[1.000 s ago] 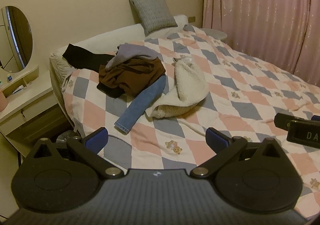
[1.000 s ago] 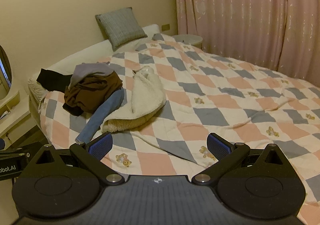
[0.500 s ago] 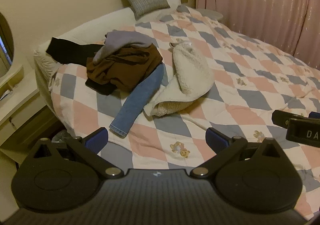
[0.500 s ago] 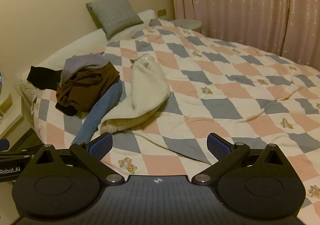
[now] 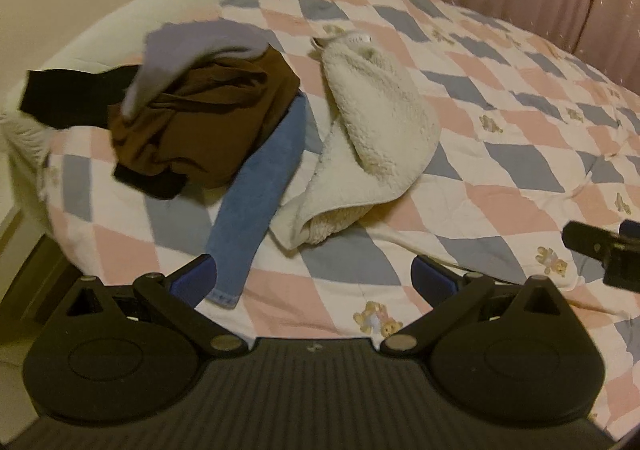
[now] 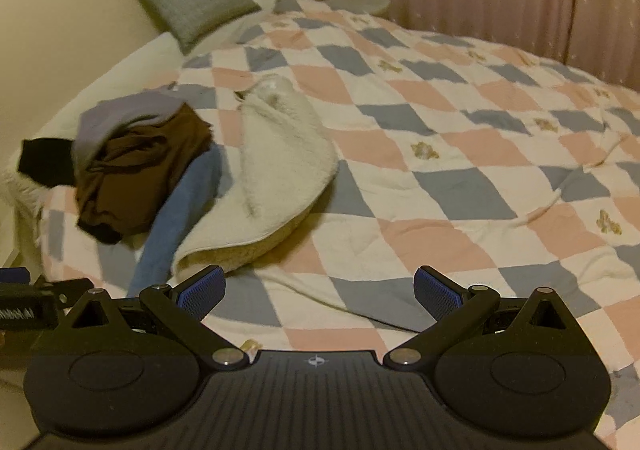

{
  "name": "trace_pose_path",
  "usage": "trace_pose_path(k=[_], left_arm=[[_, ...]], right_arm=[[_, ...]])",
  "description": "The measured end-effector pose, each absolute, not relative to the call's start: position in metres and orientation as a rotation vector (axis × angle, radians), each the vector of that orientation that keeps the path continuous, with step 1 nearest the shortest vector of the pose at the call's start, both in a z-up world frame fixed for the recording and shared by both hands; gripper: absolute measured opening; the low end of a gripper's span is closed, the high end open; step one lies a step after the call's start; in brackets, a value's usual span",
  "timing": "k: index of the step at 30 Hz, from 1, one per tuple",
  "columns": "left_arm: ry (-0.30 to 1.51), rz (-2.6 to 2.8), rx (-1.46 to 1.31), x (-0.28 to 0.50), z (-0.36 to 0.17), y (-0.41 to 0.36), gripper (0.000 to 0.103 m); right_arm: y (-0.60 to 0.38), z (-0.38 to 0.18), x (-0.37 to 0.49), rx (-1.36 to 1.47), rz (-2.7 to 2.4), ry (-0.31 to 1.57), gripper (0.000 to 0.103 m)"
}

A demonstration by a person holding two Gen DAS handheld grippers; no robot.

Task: Fold clothes
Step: 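Reach both tools toward the cream fleece vest and close the right tool on it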

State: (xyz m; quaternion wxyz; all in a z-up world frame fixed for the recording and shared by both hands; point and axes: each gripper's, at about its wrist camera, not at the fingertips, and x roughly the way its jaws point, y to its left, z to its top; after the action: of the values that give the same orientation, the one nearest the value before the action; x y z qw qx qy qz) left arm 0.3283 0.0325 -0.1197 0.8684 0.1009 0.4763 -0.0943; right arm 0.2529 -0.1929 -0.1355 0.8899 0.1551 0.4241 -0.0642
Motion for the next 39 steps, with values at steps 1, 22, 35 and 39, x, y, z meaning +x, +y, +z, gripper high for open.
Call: trace_pose_path(k=[1,22,35,39], left_arm=[[1.012,-0.206,0.212,0.342,-0.125,0.033,0.102],[1.189,-0.397,0.197,0.544,-0.219,0.043,0.102],[1.186,-0.347,0.037,0.601,-0.180,0.098,0.100],[1.145,-0.328,0.053,0.607,-0.158,0.114,0.100]], right_arm=[[-0.195,-0.143,0.261,0.335,-0.143,0.891,0.103],[-0.219,-0.313,0.440,0.924,-0.213,0.929,0.084],[-0.084,-0.245,0.449,0.082,0.090,0.689,0.010],[0.005,-0.248,0.429,-0.466,0.341,0.592,0.010]])
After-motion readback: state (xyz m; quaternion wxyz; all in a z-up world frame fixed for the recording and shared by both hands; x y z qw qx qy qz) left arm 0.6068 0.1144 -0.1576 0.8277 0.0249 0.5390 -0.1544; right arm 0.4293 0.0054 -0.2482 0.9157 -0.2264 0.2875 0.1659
